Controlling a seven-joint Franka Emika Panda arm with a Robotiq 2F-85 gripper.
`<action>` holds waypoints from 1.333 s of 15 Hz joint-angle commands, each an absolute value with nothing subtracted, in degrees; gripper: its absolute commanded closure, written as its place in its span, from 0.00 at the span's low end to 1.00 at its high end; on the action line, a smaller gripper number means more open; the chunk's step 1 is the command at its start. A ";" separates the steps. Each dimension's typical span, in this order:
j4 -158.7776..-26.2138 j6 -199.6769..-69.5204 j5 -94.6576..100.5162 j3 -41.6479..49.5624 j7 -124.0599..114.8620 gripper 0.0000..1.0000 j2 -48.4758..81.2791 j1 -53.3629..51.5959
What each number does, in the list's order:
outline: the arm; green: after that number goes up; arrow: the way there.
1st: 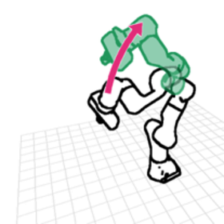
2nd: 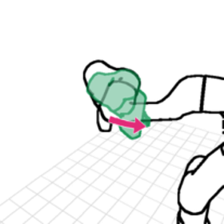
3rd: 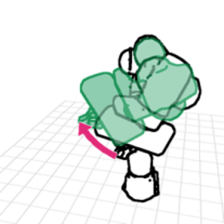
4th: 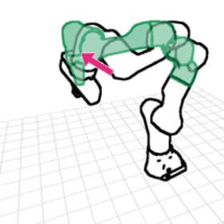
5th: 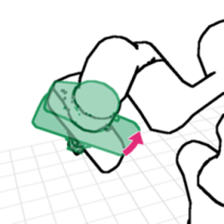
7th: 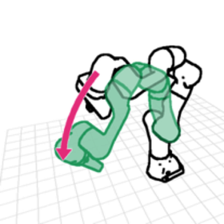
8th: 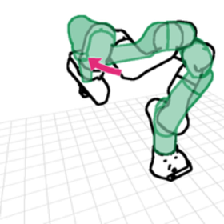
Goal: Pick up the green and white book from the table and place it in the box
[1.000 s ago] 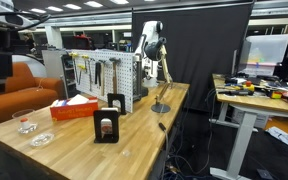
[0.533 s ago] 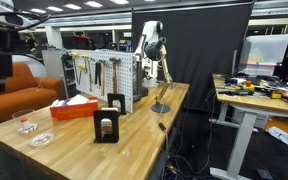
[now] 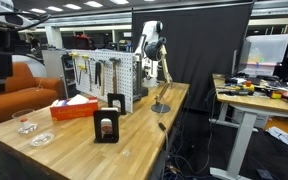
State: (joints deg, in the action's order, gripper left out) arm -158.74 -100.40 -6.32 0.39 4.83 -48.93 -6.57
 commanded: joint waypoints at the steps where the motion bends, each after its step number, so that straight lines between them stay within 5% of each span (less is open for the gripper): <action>1: -158.66 -100.27 -6.61 -0.05 5.16 0.00 -48.90 -6.04; 20: -158.83 -101.62 -5.82 -0.53 5.18 0.00 -48.70 -5.91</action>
State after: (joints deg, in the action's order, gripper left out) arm -158.74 -100.52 -6.28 0.36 4.83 -48.93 -6.57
